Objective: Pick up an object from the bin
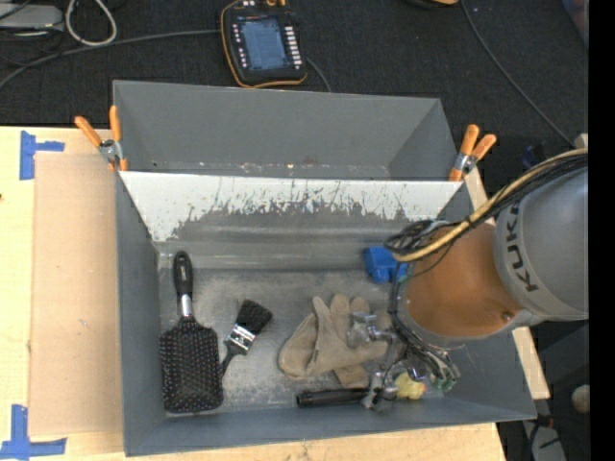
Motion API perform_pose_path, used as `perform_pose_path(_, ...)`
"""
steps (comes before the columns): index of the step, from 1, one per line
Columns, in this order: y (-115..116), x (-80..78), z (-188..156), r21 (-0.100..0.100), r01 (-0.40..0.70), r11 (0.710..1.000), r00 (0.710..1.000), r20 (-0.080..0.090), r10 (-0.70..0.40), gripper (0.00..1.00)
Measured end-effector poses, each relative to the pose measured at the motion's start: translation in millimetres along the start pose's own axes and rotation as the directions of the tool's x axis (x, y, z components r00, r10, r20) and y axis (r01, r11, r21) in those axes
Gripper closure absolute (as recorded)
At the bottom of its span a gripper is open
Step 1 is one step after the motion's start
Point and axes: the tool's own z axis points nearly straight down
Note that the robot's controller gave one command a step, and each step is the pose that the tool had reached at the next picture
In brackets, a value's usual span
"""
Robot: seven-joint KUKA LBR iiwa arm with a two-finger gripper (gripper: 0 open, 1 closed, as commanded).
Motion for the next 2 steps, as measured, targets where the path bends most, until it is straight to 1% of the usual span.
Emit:
perform_pose_path(1, 18.6, -5.8, -70.8, 0.004, 0.018, 1.000, 1.000, 0.008, -0.018, 0.00)
perform_pose_path(2, 43.1, -30.1, -11.8, 0.007, 0.392, 0.920, 0.920, 0.011, -0.392, 0.00)
